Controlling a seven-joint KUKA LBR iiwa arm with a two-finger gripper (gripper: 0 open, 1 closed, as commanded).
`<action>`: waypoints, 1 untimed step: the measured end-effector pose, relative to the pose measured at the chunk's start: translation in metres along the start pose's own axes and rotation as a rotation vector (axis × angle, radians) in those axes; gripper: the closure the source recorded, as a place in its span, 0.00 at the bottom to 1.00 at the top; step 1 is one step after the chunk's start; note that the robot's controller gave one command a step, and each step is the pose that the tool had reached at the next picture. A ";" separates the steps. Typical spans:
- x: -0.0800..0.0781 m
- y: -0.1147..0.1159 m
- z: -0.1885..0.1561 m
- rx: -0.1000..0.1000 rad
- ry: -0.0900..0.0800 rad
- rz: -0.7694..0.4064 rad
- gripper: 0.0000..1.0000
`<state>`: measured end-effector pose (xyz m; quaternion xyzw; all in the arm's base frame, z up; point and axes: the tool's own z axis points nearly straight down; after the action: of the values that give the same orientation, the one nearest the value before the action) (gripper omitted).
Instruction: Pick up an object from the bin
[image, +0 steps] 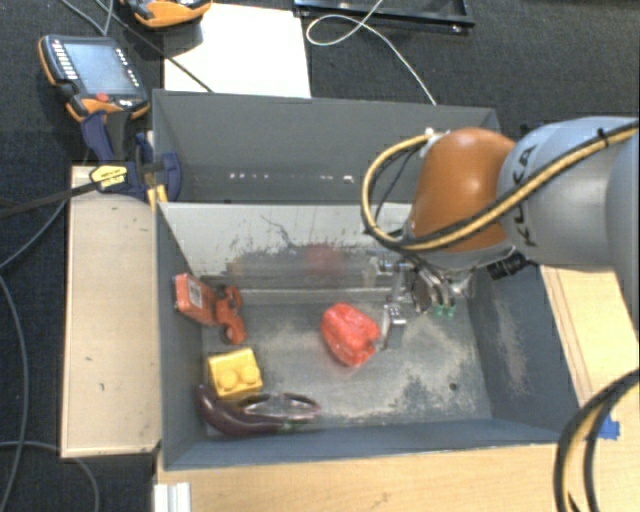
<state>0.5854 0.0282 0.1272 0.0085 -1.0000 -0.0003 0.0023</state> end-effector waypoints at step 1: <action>-0.002 0.000 -0.005 0.000 -0.008 0.002 0.00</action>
Offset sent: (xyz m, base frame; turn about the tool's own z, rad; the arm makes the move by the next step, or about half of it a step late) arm -0.0198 0.0318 -0.0572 0.0994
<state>0.5869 0.0281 0.1321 0.0076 -1.0000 -0.0005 -0.0015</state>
